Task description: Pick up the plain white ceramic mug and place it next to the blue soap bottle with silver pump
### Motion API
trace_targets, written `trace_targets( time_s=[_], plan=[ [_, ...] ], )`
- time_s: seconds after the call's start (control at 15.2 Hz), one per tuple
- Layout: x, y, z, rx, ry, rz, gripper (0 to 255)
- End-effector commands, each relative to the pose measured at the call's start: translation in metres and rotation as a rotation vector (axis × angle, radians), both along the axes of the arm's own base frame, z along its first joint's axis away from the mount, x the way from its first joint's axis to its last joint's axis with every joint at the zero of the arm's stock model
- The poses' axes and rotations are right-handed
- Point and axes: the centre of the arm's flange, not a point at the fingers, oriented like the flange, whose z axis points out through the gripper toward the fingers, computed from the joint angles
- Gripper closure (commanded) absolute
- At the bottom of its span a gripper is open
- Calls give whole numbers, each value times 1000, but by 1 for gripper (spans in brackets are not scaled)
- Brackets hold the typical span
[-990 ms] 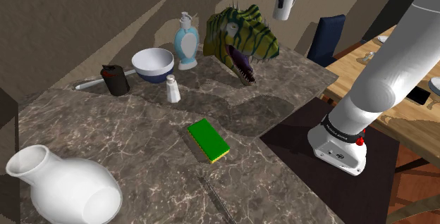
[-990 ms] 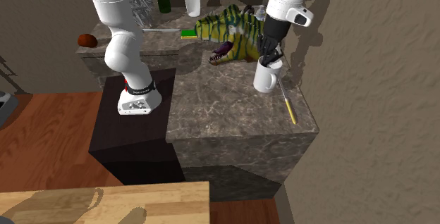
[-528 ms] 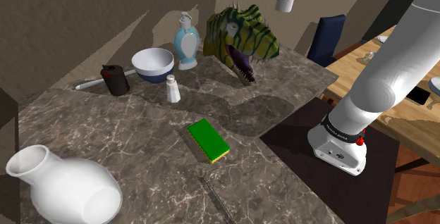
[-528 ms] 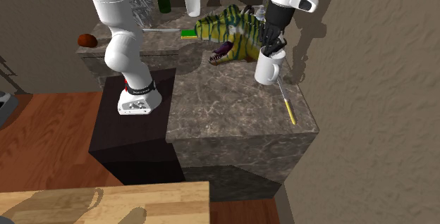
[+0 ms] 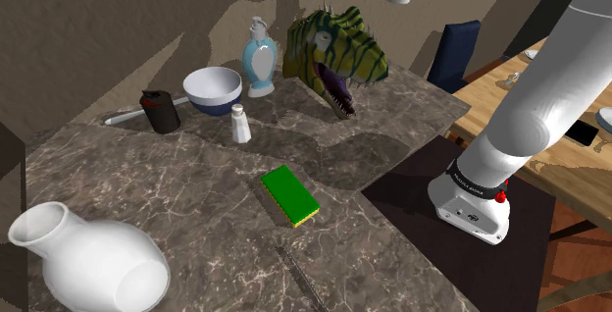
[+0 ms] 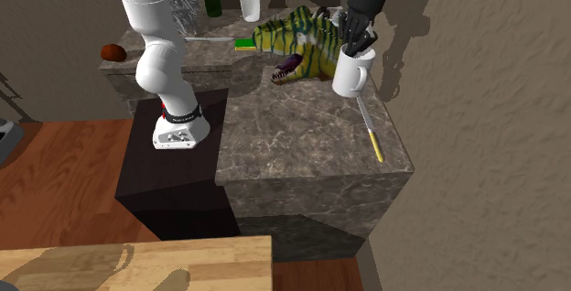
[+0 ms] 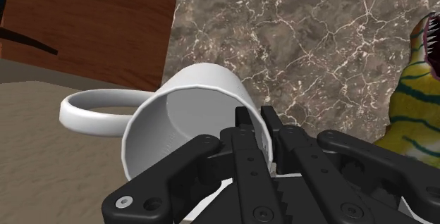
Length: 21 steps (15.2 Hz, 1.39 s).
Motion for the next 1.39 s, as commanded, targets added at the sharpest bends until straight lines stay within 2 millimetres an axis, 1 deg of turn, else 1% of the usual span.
trace_targets(
  time_s=[0.0, 0.73, 1.32],
  plan=[
    [0, 0, 10, 0, 0, 0, 255],
    [0, 0, 66, 0, 0, 0, 255],
    [-10, 119, 66, 0, 0, 0, 255]
  ],
)
